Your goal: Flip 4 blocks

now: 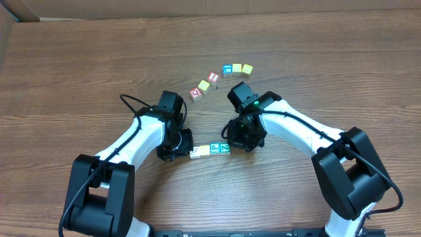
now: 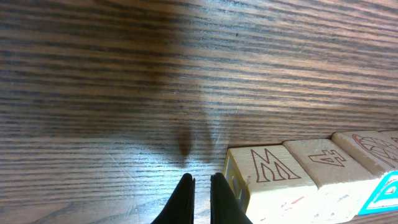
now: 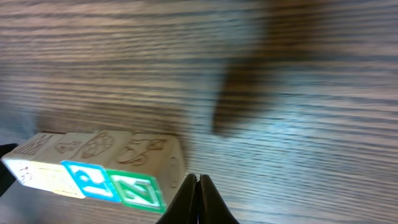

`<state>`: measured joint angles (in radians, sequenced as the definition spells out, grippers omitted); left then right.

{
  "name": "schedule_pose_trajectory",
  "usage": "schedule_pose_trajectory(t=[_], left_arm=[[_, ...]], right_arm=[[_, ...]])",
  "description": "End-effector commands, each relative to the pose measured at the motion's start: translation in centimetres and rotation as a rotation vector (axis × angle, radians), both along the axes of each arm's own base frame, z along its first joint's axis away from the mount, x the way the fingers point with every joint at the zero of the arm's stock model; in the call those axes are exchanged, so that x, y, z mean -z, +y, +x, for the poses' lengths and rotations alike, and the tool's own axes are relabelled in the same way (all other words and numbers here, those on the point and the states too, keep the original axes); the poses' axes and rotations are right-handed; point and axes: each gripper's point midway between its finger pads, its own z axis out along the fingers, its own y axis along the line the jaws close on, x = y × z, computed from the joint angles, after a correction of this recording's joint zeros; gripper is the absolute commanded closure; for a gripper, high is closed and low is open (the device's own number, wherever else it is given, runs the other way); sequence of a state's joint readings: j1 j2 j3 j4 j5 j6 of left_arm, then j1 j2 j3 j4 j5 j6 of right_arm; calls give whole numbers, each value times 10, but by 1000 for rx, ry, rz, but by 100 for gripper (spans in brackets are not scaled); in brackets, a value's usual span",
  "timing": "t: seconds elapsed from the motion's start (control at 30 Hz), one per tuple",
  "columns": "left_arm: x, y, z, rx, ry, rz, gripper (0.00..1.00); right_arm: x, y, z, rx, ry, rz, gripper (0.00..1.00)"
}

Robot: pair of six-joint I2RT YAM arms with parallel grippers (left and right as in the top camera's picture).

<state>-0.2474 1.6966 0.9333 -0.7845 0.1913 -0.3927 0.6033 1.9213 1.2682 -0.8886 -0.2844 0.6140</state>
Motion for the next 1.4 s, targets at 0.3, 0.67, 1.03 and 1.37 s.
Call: schedule_pose_trajectory(t=[0.3, 0.67, 1.03, 1.37], left_arm=[[3, -1, -9, -11, 30, -6, 96], [2, -2, -11, -11, 40, -10, 96], [2, -2, -10, -11, 36, -11, 96], [2, -2, -10, -11, 36, -11, 96]], right_arm=[[-4, 8, -6, -2, 9, 25, 96], [-3, 6, -3, -1, -13, 5, 96], [1, 7, 3, -28, -90, -55, 96], [1, 13, -4, -50, -87, -57, 96]])
